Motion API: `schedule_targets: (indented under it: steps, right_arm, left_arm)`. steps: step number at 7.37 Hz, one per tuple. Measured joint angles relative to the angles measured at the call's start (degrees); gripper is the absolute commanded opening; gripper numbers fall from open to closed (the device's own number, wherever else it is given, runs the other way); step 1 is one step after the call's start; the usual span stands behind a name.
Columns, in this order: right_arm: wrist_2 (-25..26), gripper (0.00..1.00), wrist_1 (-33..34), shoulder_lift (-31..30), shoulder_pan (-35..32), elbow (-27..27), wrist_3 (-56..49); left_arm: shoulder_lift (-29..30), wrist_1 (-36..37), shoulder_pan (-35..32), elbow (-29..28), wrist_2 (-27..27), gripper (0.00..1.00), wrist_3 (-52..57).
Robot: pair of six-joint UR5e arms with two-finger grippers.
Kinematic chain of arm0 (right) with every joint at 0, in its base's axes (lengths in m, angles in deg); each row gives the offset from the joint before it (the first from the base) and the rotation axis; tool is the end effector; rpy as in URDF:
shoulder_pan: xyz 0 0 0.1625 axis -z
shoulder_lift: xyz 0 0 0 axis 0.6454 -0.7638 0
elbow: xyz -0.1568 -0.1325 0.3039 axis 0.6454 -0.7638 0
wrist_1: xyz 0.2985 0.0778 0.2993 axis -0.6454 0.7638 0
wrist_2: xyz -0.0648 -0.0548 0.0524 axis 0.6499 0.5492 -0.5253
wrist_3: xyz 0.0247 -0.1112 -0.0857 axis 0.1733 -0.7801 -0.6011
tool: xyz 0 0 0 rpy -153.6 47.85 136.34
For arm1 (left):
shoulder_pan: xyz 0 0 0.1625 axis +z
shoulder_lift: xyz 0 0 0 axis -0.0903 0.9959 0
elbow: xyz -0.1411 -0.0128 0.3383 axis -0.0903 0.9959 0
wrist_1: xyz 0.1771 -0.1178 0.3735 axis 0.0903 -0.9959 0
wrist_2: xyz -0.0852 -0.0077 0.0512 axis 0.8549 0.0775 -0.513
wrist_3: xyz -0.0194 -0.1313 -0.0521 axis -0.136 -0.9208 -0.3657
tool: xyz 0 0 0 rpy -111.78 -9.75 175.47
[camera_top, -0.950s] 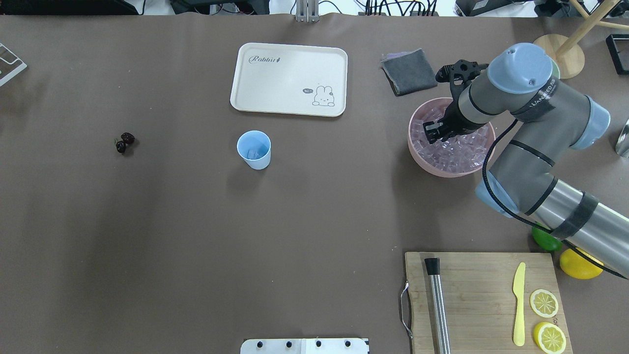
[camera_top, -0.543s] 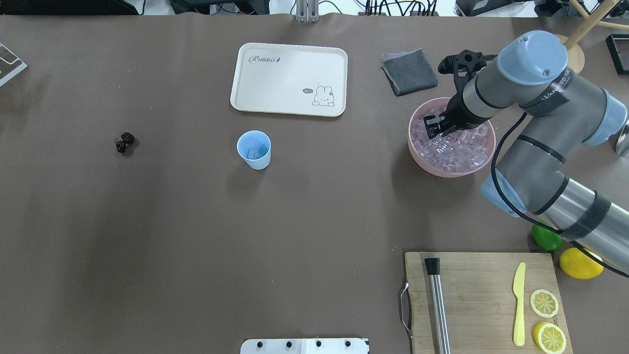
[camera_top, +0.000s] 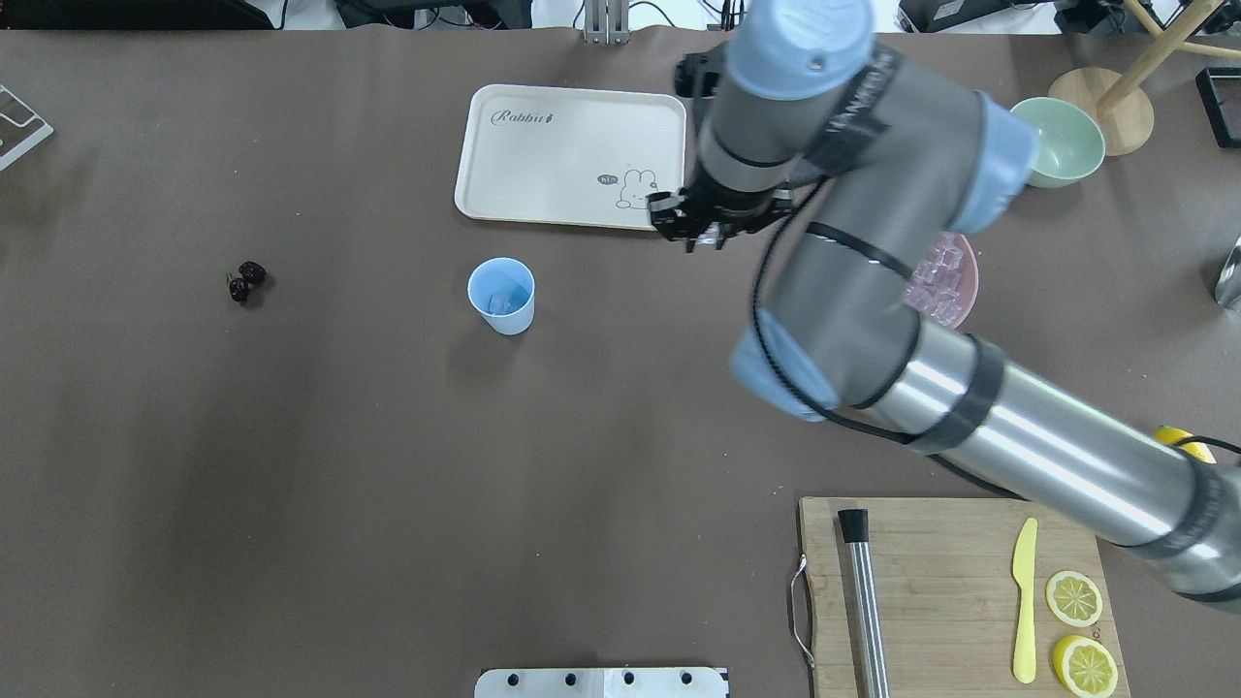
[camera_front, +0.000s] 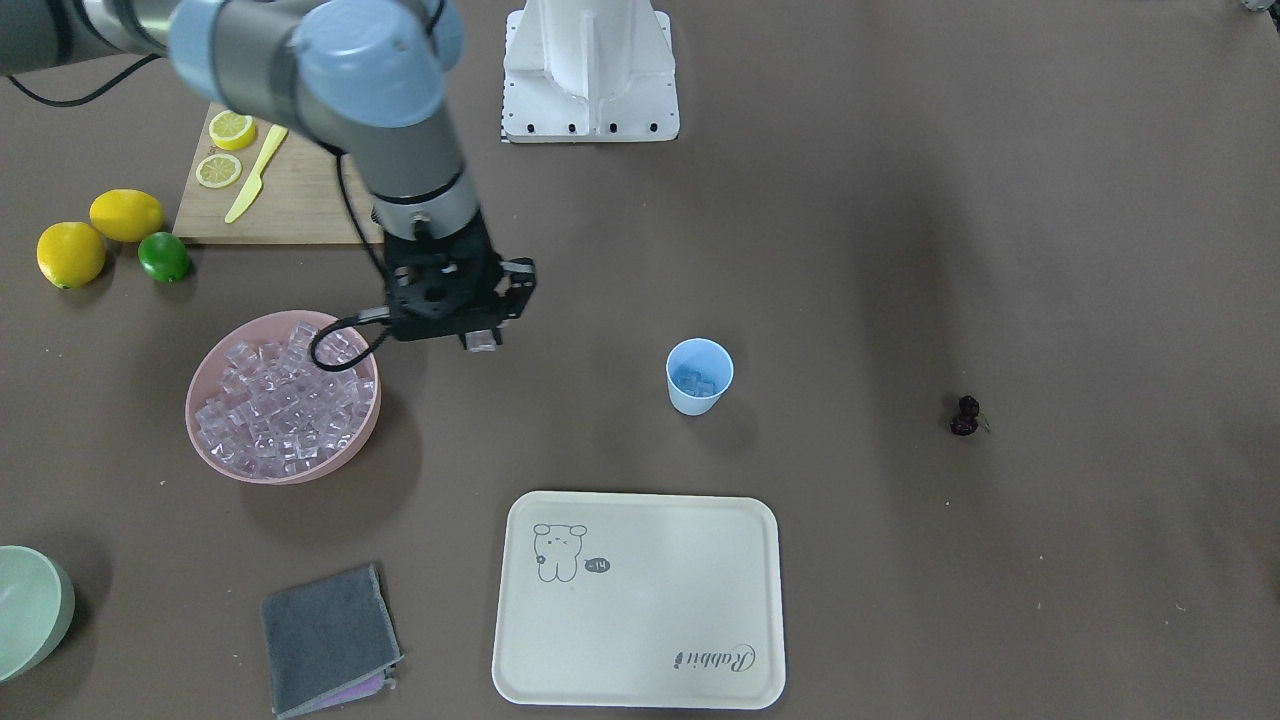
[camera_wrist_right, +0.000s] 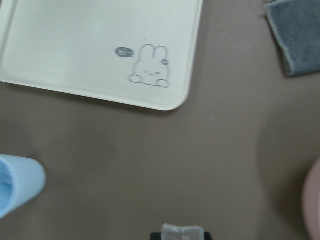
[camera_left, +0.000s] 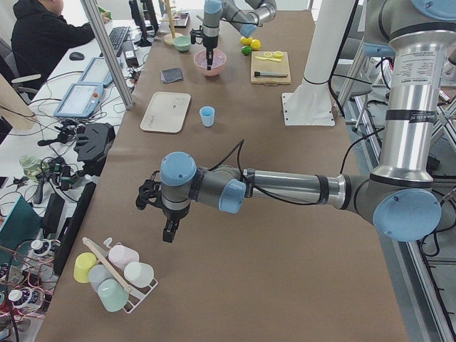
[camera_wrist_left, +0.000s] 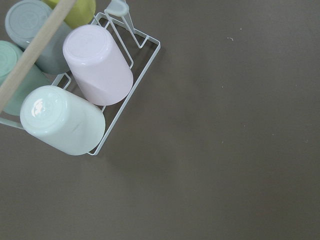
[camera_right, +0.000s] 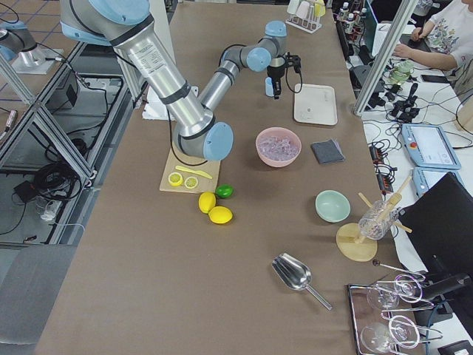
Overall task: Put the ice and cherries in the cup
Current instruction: 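Carry the ice cube over the light-blue cup and release it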
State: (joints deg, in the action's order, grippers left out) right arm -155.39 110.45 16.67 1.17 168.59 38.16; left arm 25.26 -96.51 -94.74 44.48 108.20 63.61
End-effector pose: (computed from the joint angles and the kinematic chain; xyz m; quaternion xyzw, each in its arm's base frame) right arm -0.4893 -0.5041 0.1005 0.0780 -0.3899 -0.0144 0.9175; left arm -0.0311 -0.5500 0.5724 0.1258 0.3702 0.0311 0.9199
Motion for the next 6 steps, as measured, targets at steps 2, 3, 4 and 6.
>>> schedule_targets:
  steps: [2,3,4,6]
  right_arm:
    - [6.23,0.0,-3.52,15.37,5.59,-17.76,6.74]
    - [8.35,0.0,-7.63,17.74,7.04,-22.93,7.79]
    - [9.78,0.0,-10.47,18.46,8.0,-25.55,8.06]
    - [10.82,0.02,-12.55,17.78,9.03,-26.94,7.71]
  left_arm:
    - [0.01,0.0,0.0,-0.28,0.0,0.98,0.05]
    - [0.02,0.0,0.0,-0.26,0.03,0.98,0.07]
    - [0.02,0.0,0.0,-0.24,0.06,0.98,0.06]
    - [0.17,0.12,0.0,-0.29,0.11,0.98,0.01]
